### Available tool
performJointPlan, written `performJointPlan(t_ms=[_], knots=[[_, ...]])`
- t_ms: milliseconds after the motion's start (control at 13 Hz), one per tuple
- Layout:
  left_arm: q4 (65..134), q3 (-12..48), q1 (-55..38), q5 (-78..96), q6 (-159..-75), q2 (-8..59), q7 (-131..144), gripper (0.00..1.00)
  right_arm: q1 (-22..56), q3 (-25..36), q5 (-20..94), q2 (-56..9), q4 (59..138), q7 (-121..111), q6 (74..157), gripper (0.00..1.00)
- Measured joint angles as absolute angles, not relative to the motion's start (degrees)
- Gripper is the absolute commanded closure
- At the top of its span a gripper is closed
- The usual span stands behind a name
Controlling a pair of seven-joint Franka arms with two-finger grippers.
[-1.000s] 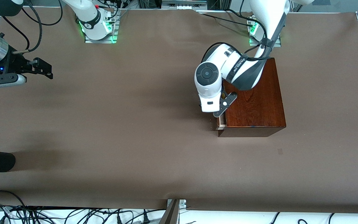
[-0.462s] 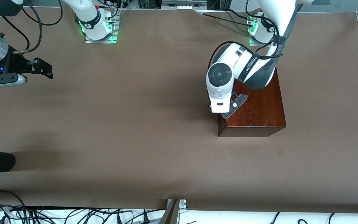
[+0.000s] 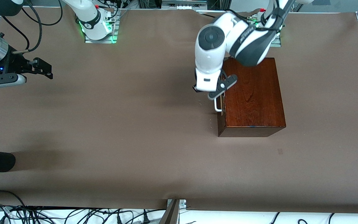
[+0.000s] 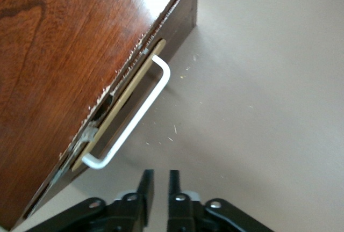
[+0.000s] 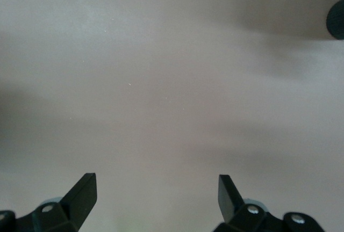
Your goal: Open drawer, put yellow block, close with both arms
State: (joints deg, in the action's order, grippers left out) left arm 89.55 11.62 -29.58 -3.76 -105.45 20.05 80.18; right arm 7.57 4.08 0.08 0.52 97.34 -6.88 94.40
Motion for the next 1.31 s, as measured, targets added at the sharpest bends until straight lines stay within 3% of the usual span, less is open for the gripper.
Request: performJointPlan(t_ms=[231,769,1308], knots=[[89.51,12.69,-24.72,-2.65,-103.47,15.38,74.35,0.0,7.56,4.59,1.26,0.52,97.31,-11.05,94.39,0.0],[89.98,12.55,-7.62,0.72,-88.55,1.97,39.8,0.0,7.56,4.78,1.61,0.54,97.26,-11.34,94.39,0.0],[93.06,4.71,-2.75,0.72,-87.74,-2.69,10.81,0.0,7.57,4.78,1.64,0.54,97.24,-11.34,94.39,0.0]])
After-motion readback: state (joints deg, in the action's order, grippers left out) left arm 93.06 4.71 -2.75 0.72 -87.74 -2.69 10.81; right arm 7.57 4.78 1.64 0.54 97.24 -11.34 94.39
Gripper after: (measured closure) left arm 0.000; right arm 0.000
